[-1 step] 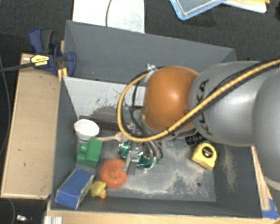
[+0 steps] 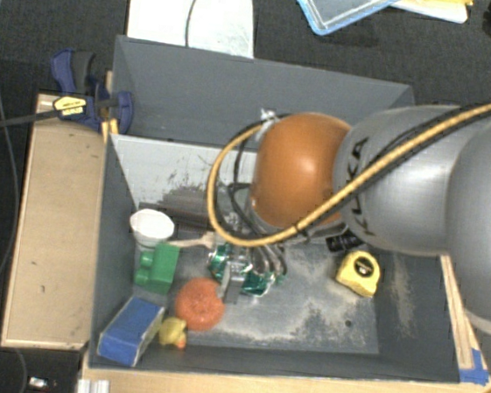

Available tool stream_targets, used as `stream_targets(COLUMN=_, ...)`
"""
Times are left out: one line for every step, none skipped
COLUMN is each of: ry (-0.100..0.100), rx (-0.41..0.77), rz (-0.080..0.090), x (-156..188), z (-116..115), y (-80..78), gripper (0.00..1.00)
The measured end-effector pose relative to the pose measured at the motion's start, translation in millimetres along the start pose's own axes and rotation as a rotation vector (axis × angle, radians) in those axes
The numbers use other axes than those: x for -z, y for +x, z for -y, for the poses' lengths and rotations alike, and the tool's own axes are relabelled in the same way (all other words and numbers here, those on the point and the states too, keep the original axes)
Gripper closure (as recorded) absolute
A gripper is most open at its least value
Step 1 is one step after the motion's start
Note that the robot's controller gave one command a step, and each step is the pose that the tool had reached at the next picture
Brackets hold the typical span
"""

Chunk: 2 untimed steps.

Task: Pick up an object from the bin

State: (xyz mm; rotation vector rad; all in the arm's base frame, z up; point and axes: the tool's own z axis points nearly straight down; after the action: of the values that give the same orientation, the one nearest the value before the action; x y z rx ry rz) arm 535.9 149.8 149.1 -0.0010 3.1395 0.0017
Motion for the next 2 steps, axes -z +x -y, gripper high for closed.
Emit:
stream_targets(ry=-0.001, rx=0.084, rz=0.003, x=-39, z=5, y=5.5, gripper=0.0)
stream_targets(ry=-0.002, rx=0.104, rz=0.003, x=-54, z=5, y=4.9, gripper=0.0)
